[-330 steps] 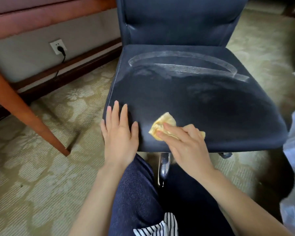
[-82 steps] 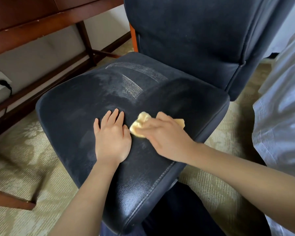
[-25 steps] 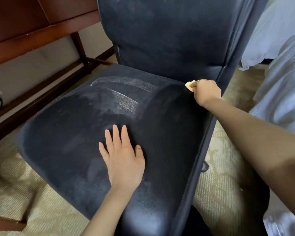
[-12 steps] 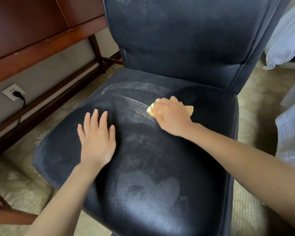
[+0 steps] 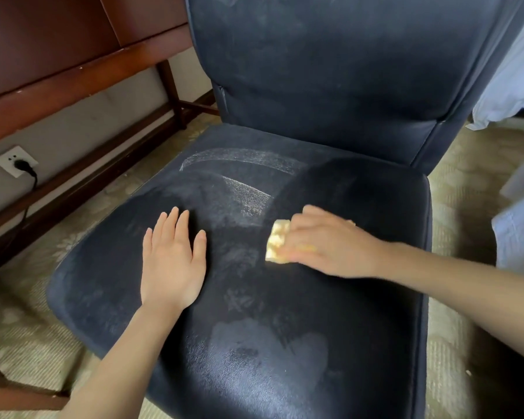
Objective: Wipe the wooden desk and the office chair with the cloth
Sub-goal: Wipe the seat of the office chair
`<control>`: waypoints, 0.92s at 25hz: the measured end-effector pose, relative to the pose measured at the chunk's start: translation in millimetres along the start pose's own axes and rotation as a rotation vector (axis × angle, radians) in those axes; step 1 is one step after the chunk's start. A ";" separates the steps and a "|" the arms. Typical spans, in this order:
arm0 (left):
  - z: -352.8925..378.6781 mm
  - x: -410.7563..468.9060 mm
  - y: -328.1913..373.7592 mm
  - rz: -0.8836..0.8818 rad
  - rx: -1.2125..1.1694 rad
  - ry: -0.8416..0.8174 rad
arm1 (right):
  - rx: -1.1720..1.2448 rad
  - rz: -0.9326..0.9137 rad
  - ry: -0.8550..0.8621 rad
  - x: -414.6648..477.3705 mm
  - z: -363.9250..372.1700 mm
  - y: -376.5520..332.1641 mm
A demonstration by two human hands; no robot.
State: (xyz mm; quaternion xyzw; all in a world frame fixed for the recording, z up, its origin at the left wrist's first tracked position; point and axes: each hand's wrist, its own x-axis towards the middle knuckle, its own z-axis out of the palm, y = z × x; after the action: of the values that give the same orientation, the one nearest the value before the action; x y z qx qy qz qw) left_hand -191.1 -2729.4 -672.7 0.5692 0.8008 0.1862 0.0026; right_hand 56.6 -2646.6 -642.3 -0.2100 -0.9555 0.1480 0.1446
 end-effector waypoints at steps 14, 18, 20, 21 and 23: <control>6.5 -8.5 10.9 -0.066 0.081 0.058 | -0.422 0.898 0.244 89.9 -8.5 112.8; 6.9 -12.3 15.8 -0.084 0.114 0.056 | -0.455 0.573 0.161 106.3 18.0 54.5; 7.6 -15.0 17.9 -0.102 0.123 0.051 | -0.321 0.422 0.147 98.0 26.9 29.7; 7.8 -16.8 19.4 -0.110 0.126 0.050 | -0.239 0.364 0.141 91.3 28.4 19.6; 7.3 -19.5 22.9 -0.115 0.125 0.038 | -0.123 0.237 0.106 74.7 28.9 1.0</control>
State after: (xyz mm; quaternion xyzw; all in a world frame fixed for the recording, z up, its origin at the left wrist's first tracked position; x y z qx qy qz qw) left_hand -161.7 -2738.5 -676.6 0.5178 0.8421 0.1463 -0.0373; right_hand -17.9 -2619.0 -653.0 -0.3376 -0.9222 0.0937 0.1634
